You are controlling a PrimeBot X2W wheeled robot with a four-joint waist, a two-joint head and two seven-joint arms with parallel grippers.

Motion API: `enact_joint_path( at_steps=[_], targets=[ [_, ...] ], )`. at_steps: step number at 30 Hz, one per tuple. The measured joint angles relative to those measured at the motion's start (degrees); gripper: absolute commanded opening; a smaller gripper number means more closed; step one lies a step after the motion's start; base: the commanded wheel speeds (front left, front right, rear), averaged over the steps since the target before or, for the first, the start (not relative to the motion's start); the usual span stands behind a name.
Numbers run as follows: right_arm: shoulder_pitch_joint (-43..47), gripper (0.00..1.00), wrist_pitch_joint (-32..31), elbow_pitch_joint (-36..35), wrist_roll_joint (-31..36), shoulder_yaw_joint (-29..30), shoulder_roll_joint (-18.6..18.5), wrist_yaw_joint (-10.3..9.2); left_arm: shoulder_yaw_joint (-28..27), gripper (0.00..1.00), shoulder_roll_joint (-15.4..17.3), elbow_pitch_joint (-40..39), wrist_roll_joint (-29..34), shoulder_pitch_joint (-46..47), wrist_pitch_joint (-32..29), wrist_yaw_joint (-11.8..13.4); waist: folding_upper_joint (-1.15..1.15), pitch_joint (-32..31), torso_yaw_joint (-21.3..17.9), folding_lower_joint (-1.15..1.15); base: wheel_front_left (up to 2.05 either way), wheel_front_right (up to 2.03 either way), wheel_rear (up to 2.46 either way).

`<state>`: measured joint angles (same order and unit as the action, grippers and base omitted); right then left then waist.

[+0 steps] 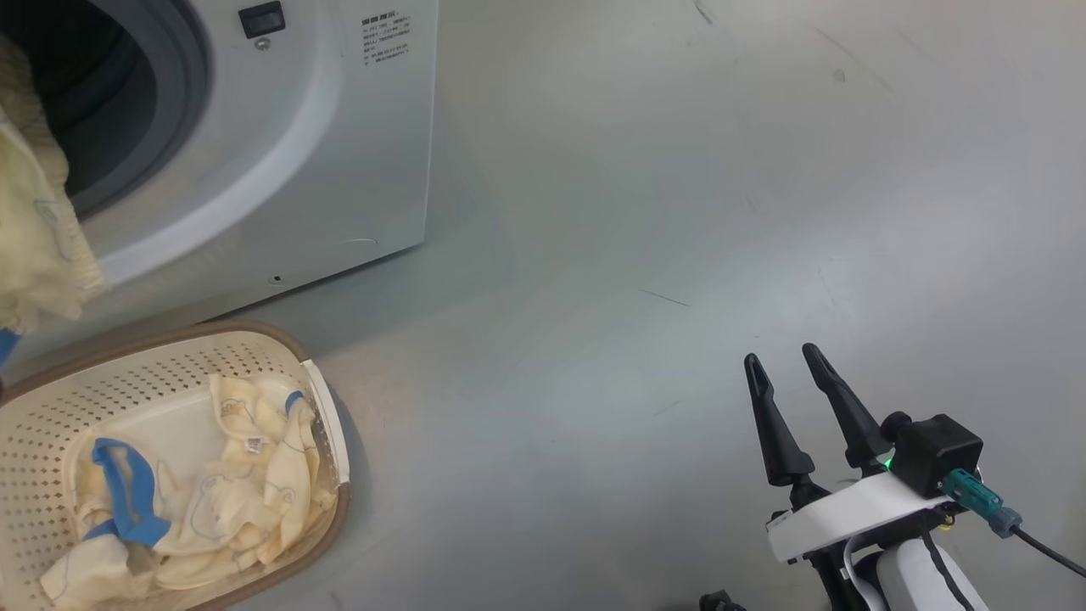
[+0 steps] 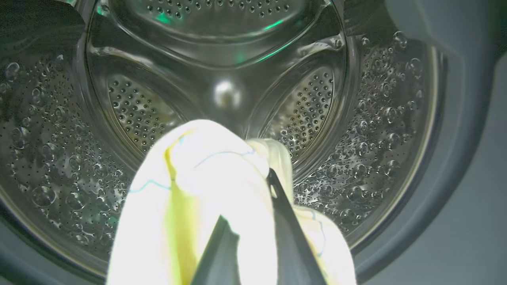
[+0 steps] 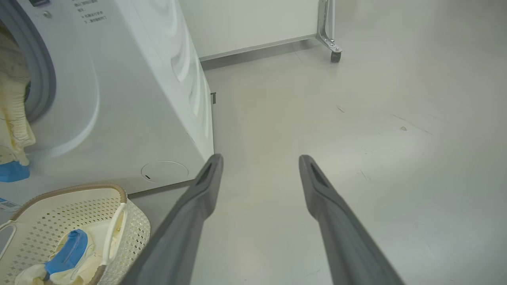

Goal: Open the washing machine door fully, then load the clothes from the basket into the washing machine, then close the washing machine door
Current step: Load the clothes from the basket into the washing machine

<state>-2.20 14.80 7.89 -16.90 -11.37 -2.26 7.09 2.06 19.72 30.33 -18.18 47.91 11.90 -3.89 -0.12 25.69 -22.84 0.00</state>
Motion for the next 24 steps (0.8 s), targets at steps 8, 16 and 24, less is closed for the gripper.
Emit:
enact_joint_path(
  at_steps=[8,16,24],
  targets=[
    [-1.63,1.00,0.01,-0.26,-0.35,-1.12,0.00,0.00,-0.90,0.00,0.64,1.11,-0.04,8.23,0.83,-0.32,0.00,3.82,-0.31,0.00,0.00,0.00,0.00],
    [-2.09,1.00,0.01,-0.35,-0.35,-2.26,0.01,0.00,-1.70,0.00,1.02,4.75,-0.36,10.94,1.33,-0.57,0.00,7.46,-0.81,0.00,0.00,0.00,0.00],
    [-3.52,1.00,0.01,-0.44,-0.49,-3.80,0.04,0.00,-1.60,0.00,0.97,6.61,-0.75,15.79,1.82,-1.34,0.00,10.46,-0.88,0.00,0.00,0.00,0.00]
  ],
)
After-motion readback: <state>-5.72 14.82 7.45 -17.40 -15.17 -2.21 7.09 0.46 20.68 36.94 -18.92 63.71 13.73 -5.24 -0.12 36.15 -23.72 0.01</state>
